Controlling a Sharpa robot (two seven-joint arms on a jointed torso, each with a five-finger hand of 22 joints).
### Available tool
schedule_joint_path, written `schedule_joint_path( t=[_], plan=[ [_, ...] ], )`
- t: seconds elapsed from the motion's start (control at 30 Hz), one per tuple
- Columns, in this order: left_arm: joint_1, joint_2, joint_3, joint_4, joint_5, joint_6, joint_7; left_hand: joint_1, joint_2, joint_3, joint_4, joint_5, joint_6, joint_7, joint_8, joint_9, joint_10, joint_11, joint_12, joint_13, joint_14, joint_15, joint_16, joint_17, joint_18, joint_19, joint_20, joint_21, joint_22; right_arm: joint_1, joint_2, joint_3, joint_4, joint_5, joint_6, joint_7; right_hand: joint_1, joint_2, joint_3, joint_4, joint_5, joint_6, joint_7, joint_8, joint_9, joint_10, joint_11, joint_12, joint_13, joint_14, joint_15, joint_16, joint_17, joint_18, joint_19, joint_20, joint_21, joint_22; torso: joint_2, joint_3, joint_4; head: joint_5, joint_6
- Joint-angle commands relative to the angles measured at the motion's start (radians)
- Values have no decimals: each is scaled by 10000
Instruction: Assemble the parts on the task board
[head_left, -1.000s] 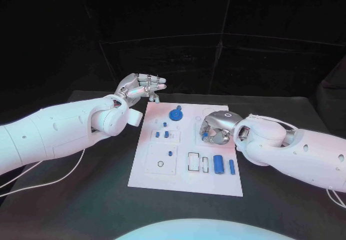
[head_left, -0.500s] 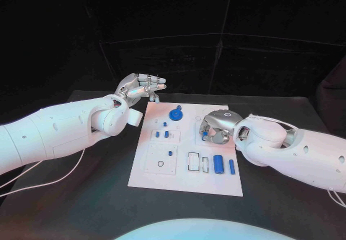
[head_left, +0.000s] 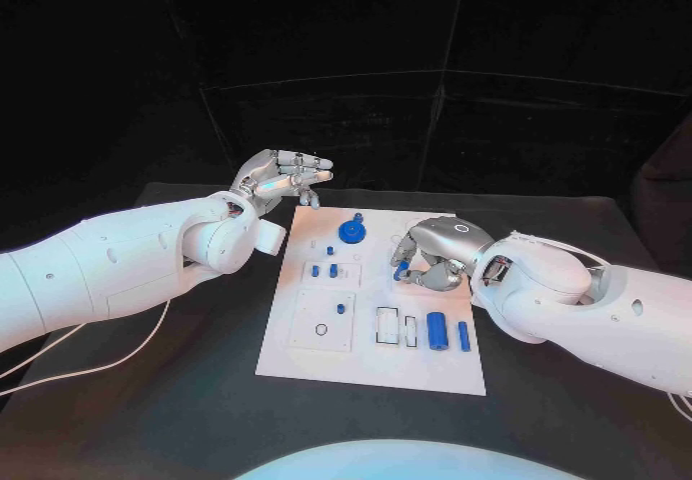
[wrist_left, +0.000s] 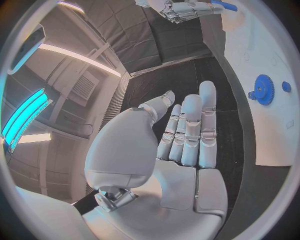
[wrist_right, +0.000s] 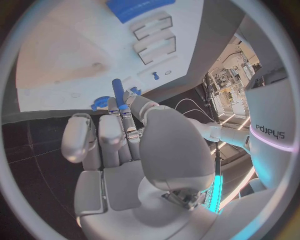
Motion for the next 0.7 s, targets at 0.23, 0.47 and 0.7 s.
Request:
schedule_joint_path(
  t=[0.23,0.47,0.7],
  plan=[
    [15,172,11,-53,35,146,43,-21,72,-53,-34,45,-61,13,42,3,-67,25,47,2,-63,23,21,-8,140,-25,37,-57,-17,-8,816,25,228,1038,-759,647,65,-17,86,-4,90,51,33,25,-4,177,-129,-7,7,39,-57,60,46,-11,32,-38,61,36,-1,-9,46,158,-61],
    [16,258,11,-134,35,122,58,-27,65,-64,-33,42,-70,16,45,2,-76,28,54,2,-62,24,29,-3,139,-24,38,-60,-19,-299,1849,7,-172,987,-419,977,37,-40,120,-29,206,40,53,6,-15,169,-114,-44,3,53,-46,88,67,-15,42,-38,75,50,22,14,7,349,-108],
    [16,293,11,-175,35,117,61,-27,65,-64,-33,42,-70,16,45,2,-76,28,54,2,-62,24,29,-3,139,-24,38,-60,-19,-644,2473,-28,-642,713,-46,1196,15,-54,155,-60,354,27,62,-16,-25,157,-101,-87,0,55,-38,104,73,-16,44,-32,85,58,29,19,4,461,-173]
  ],
)
